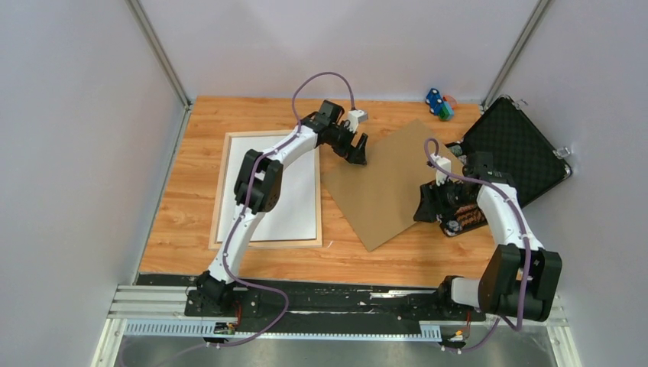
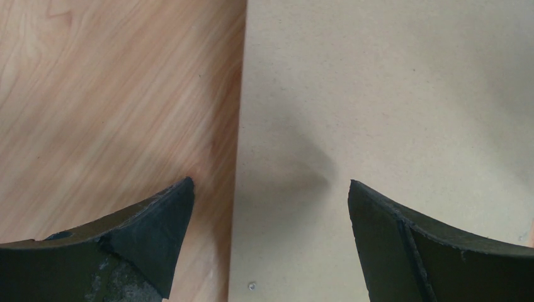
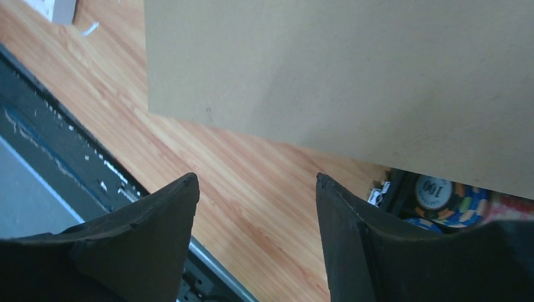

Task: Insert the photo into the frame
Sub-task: Turn over the photo frame item at the center of the board.

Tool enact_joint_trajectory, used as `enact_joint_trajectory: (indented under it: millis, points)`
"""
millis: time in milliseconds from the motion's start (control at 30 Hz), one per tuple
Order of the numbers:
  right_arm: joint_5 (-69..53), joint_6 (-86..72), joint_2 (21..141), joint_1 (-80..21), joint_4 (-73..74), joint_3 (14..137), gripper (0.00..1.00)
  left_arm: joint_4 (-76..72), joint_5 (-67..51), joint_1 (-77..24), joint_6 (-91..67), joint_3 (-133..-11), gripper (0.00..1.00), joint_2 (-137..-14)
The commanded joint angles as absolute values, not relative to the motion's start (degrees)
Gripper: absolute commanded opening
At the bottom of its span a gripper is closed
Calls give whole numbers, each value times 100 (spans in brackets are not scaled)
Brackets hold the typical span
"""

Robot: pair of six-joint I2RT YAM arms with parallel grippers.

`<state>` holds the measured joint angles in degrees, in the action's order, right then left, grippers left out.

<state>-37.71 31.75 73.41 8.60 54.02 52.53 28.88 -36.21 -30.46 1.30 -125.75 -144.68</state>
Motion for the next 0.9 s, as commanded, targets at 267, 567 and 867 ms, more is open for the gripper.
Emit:
enact_joint_trajectory:
  millis: [267, 567, 867]
  points:
    - [-3732, 4904, 7769, 887, 6178, 4992, 63, 2451, -4796, -3007, -643, -13399, 99, -15192]
    - [-3376, 4960, 7937, 883, 5580, 4694, 62, 2045, -5604, -3049, -1103, -13425, 97, -15425]
    - [-3284, 4816, 8244, 888, 4938, 4580, 60, 1628, -6074, -3085, -1653, -13452, 93, -15681]
